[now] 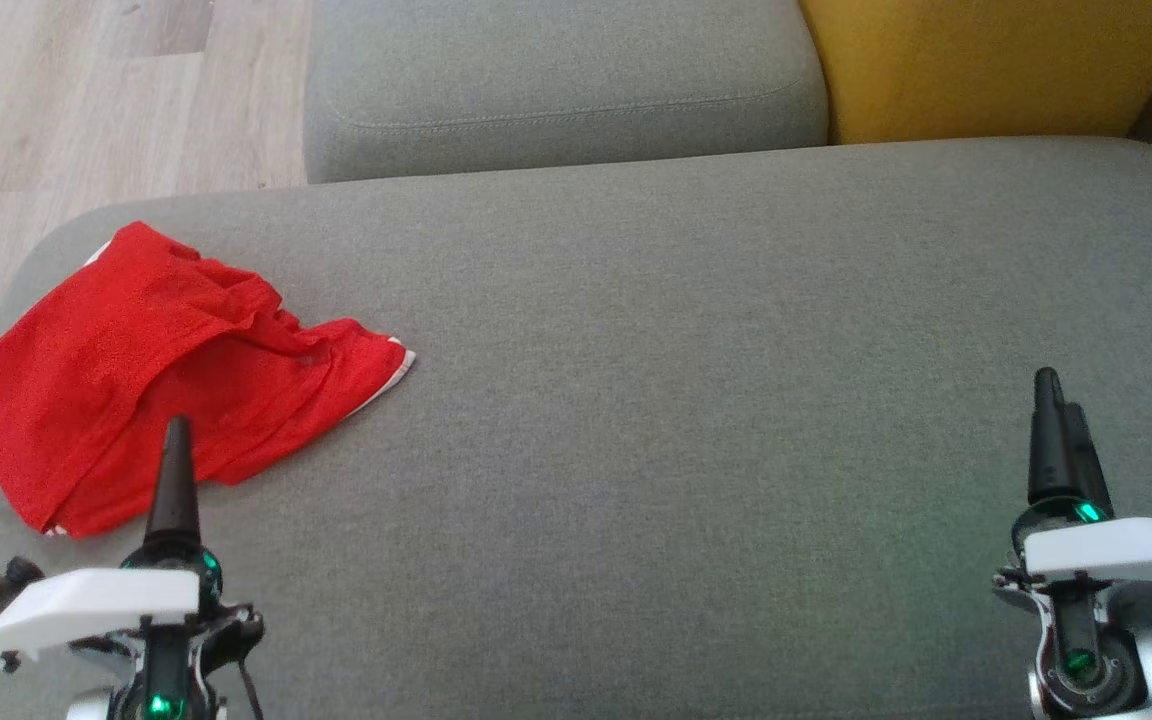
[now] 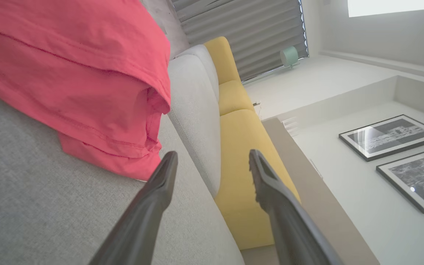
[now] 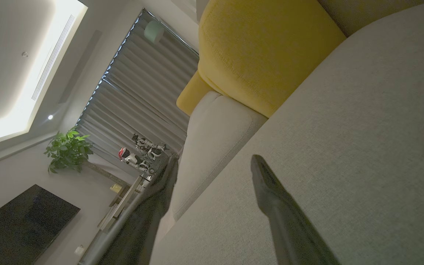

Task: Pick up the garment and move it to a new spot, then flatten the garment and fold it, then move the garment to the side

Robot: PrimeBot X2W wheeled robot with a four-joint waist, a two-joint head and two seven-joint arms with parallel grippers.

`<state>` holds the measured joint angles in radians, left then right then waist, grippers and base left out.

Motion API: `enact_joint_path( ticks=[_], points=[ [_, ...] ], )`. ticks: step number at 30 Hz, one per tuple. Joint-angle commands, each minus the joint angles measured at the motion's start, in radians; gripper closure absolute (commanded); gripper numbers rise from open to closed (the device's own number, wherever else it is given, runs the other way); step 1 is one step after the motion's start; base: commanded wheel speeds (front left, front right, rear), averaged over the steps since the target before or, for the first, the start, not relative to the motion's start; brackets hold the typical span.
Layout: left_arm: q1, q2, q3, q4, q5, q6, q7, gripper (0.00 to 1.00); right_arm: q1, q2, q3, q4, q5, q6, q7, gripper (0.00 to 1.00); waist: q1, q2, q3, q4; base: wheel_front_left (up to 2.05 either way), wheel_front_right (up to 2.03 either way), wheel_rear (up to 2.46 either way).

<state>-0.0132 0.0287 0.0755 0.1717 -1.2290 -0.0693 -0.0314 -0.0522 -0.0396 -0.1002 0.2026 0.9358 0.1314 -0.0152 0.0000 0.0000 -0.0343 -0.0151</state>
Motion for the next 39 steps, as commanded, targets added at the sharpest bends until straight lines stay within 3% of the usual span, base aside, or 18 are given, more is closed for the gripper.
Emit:
enact_joint_path(
  ticks=[1,11,22,39],
  points=[
    [-0.063,0.014,0.01,-0.043,0.018,0.002,-0.007,0.0,-0.051,-0.006,0.012,-0.043,-0.025,0.0,-0.01,0.0,0.0,0.0,0.0,0.0,0.0,0.0,0.0],
    [-0.053,0.015,-0.065,-0.082,0.251,0.019,-0.04,0.0,-0.045,-0.007,0.07,-0.062,-0.289,0.0,-0.053,0.0,0.0,0.0,-0.004,-0.009,0.0,0.0,0.0],
    [-0.044,0.017,-0.15,-0.097,0.524,0.028,-0.072,0.0,-0.026,-0.007,0.099,-0.061,-0.492,0.0,-0.089,0.0,0.0,0.0,-0.01,-0.013,0.0,0.0,0.0],
    [-0.023,0.073,-0.283,-0.11,0.806,0.128,-0.123,0.0,0.029,-0.008,0.096,-0.071,-0.743,-0.001,-0.14,0.0,0.0,0.0,-0.017,-0.027,0.0,0.0,0.0]
  ],
)
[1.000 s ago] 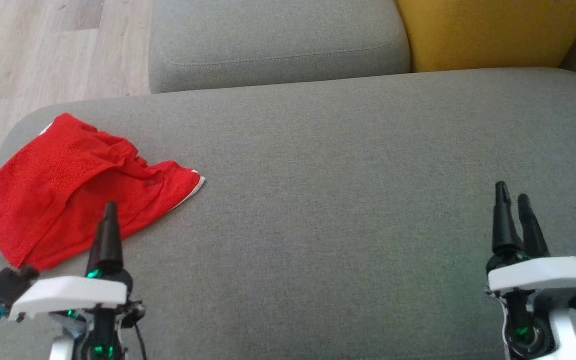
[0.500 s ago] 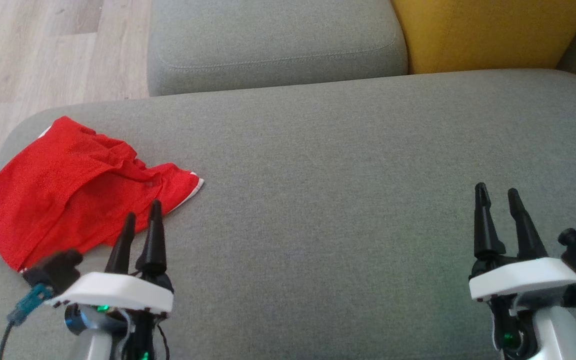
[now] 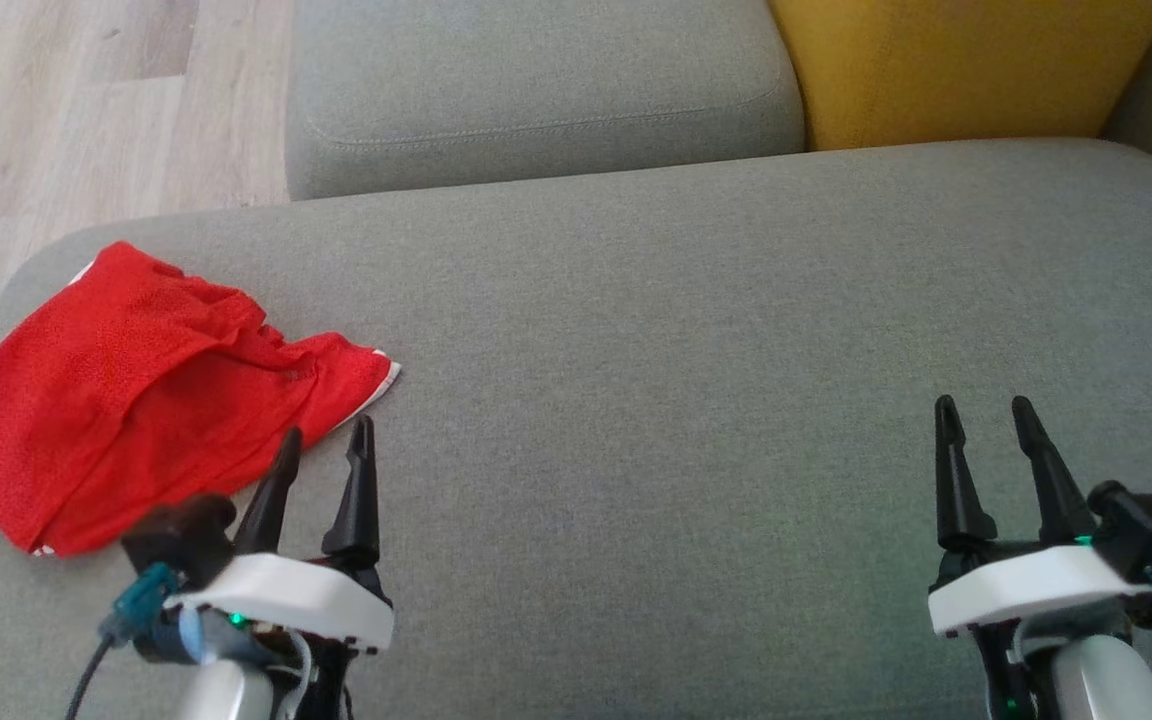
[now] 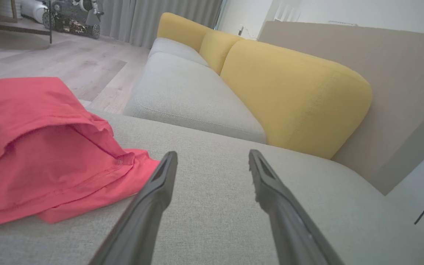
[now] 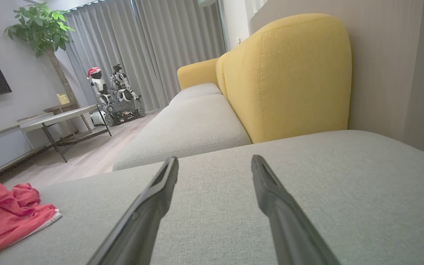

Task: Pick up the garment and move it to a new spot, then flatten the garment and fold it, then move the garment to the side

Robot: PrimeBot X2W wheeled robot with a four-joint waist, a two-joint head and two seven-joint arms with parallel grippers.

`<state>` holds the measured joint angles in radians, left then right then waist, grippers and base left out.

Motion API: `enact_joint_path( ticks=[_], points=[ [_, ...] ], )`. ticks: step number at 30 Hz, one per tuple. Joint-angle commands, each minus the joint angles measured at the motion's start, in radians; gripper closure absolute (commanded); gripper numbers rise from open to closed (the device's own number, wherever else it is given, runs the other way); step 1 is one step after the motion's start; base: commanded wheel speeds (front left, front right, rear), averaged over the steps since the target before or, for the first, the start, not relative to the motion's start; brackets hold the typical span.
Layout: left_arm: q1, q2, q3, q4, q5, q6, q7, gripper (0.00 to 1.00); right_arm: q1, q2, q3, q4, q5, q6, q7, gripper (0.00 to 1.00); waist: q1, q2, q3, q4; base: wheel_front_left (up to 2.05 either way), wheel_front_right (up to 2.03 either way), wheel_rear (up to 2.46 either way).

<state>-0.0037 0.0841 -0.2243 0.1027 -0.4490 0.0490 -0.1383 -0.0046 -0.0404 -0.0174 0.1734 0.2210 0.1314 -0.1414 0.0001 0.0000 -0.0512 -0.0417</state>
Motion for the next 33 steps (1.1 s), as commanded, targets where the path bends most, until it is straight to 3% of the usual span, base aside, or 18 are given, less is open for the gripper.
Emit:
enact_joint_path(
  ticks=[1,14,19,25,33],
  points=[
    [-0.032,0.018,0.016,-0.041,0.026,0.01,-0.016,0.0,-0.019,-0.008,0.013,-0.042,-0.028,-0.001,-0.013,0.0,-0.0001,0.0,0.0,0.0,0.0,0.0,0.0],
    [-0.053,0.081,-0.107,-0.045,0.202,0.103,-0.054,0.0,-0.018,-0.008,0.018,-0.042,-0.224,-0.001,-0.052,0.0,-0.0001,0.0,-0.008,-0.004,0.0,0.0,0.0],
    [-0.054,0.083,-0.124,-0.052,0.225,0.141,-0.069,0.0,-0.017,-0.009,0.022,-0.014,-0.214,-0.001,-0.067,0.0,-0.0001,0.0,-0.01,-0.001,0.0,0.0,0.0],
    [-0.03,0.041,-0.065,-0.058,0.182,0.119,-0.087,0.0,-0.021,-0.009,0.037,0.018,-0.157,-0.001,-0.084,0.0,-0.0001,0.0,-0.011,0.004,0.0,0.0,0.0],
    [0.007,-0.015,0.045,-0.056,0.209,0.045,-0.111,0.0,-0.029,-0.01,0.072,0.087,-0.028,-0.001,-0.108,0.0,-0.0001,0.0,-0.017,0.005,0.0,0.0,0.0]
  ],
)
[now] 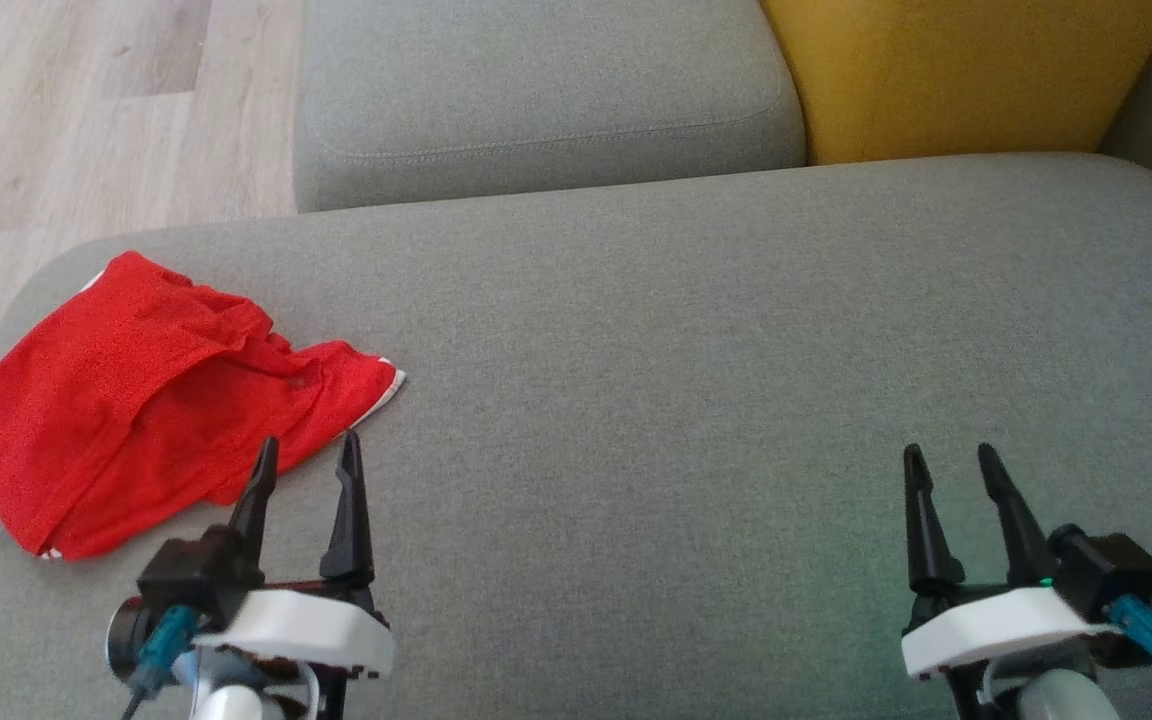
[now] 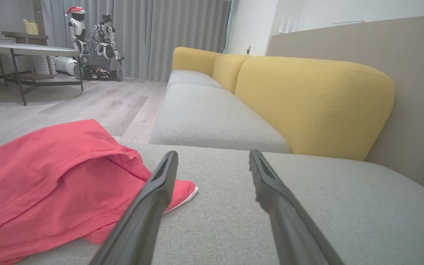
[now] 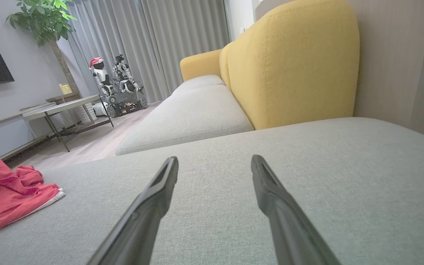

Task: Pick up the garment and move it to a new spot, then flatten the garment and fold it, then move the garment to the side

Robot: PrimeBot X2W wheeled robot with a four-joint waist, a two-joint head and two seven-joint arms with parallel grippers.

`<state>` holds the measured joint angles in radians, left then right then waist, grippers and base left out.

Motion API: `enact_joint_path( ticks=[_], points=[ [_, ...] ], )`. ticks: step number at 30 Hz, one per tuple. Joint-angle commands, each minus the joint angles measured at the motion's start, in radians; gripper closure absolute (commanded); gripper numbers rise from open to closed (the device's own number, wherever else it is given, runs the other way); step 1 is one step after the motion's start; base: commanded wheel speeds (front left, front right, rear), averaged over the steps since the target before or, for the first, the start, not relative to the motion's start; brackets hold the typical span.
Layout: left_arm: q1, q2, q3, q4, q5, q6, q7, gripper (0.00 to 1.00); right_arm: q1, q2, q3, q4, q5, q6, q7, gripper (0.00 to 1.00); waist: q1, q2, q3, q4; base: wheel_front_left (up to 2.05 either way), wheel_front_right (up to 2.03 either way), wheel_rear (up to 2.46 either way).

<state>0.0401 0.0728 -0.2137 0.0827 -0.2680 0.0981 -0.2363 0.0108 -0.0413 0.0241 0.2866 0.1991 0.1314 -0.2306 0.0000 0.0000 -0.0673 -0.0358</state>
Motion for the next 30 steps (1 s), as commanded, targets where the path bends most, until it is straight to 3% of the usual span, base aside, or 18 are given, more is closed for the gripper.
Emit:
enact_joint_path(
  ticks=[1,11,20,27,30],
  points=[
    [-0.033,-0.007,0.04,-0.033,0.042,-0.012,-0.016,0.0,-0.046,-0.009,0.037,-0.017,0.009,-0.001,-0.022,0.0,0.0,0.0,-0.002,-0.001,0.0,0.0,0.0],
    [-0.027,-0.022,0.066,-0.014,0.105,-0.052,-0.025,0.0,-0.064,-0.009,0.059,0.019,0.03,-0.001,-0.031,0.0,0.0,0.0,-0.005,-0.004,0.0,0.0,0.0],
    [-0.032,-0.022,0.055,-0.012,0.084,-0.046,-0.025,0.0,-0.064,-0.009,0.059,0.021,0.028,-0.001,-0.031,0.0,0.0,0.0,-0.006,0.004,0.0,0.0,0.0],
    [-0.041,-0.022,0.063,-0.014,0.086,-0.041,-0.025,0.0,-0.063,-0.009,0.09,0.018,0.031,-0.001,-0.031,0.0,0.0,0.0,-0.005,0.054,0.0,0.0,0.0],
    [-0.045,-0.022,0.073,-0.014,0.092,-0.042,-0.025,0.0,-0.055,-0.009,0.11,0.015,0.032,-0.001,-0.031,0.0,0.0,0.0,-0.002,0.111,0.0,0.0,0.0]
  ],
)
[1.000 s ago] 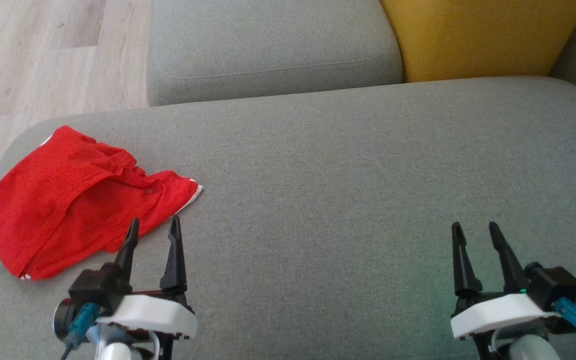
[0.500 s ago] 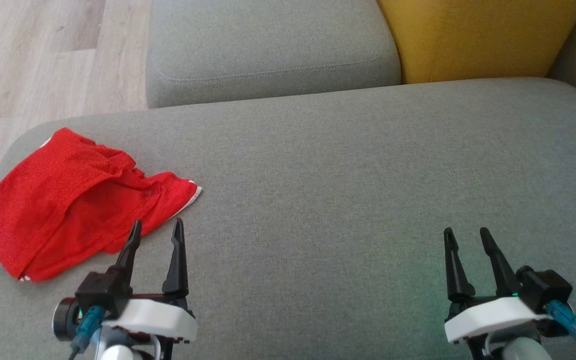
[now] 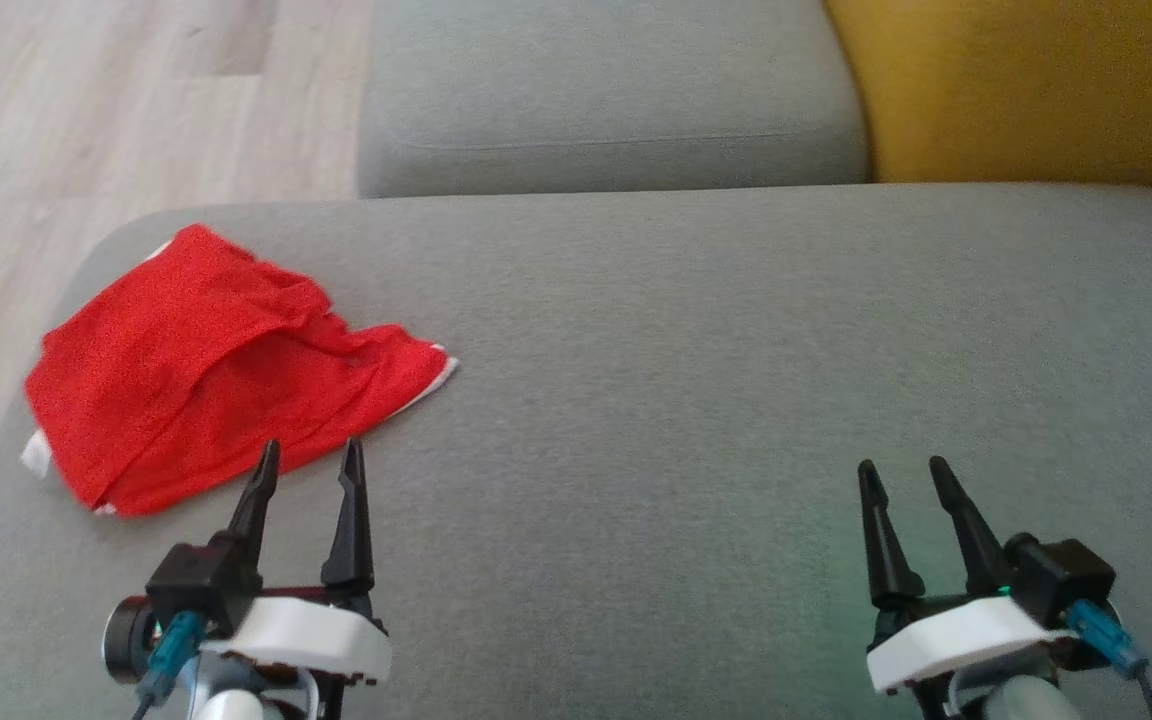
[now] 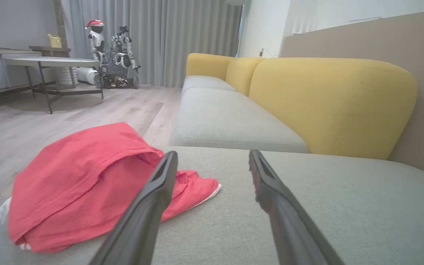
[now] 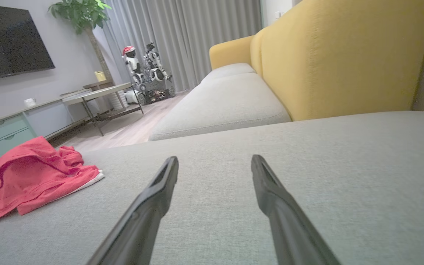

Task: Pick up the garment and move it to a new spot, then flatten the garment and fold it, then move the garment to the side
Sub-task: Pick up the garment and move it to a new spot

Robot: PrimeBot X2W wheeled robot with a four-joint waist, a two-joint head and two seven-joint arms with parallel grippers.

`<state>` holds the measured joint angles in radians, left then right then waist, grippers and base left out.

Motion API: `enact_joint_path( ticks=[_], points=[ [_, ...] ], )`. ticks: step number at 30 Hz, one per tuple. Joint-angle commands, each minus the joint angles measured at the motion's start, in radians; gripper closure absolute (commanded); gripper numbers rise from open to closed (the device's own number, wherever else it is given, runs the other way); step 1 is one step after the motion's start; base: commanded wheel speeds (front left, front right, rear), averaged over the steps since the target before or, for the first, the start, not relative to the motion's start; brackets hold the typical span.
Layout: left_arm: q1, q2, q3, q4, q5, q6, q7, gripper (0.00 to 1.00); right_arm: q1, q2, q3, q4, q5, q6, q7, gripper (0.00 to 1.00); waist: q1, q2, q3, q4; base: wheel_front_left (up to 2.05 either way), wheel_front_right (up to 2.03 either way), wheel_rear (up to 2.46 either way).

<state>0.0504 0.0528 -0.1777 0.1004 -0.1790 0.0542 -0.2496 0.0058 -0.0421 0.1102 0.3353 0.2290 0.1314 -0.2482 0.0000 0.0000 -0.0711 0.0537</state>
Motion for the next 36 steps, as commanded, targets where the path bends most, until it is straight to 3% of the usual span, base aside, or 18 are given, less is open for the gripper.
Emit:
enact_joint_path(
  ticks=[1,13,21,26,36],
  points=[
    [-0.055,-0.002,0.042,-0.032,0.005,0.002,-0.012,0.0,-0.049,-0.008,0.03,-0.034,0.004,-0.001,-0.014,0.0,0.0,0.0,0.002,0.036,0.0,0.0,0.0],
    [-0.049,-0.003,0.081,-0.028,0.024,-0.012,-0.012,0.0,-0.043,-0.008,0.074,-0.04,0.016,-0.001,-0.014,0.0,0.0,0.0,0.012,0.237,0.0,0.0,0.0],
    [-0.04,-0.003,0.105,-0.024,0.027,-0.02,-0.012,0.0,-0.034,-0.008,0.098,-0.038,0.029,-0.001,-0.014,0.0,0.0,0.0,0.009,0.337,0.0,0.0,0.0],
    [-0.032,-0.003,0.122,-0.024,0.035,-0.024,-0.012,0.0,-0.031,-0.008,0.116,-0.034,0.042,-0.001,-0.014,0.0,0.0,0.0,0.009,0.366,0.0,0.0,0.0],
    [-0.028,-0.003,0.14,-0.024,0.035,-0.024,-0.012,0.0,-0.029,-0.008,0.129,-0.031,0.049,-0.001,-0.014,0.0,0.0,0.0,0.009,0.361,0.0,0.0,0.0]
  ],
)
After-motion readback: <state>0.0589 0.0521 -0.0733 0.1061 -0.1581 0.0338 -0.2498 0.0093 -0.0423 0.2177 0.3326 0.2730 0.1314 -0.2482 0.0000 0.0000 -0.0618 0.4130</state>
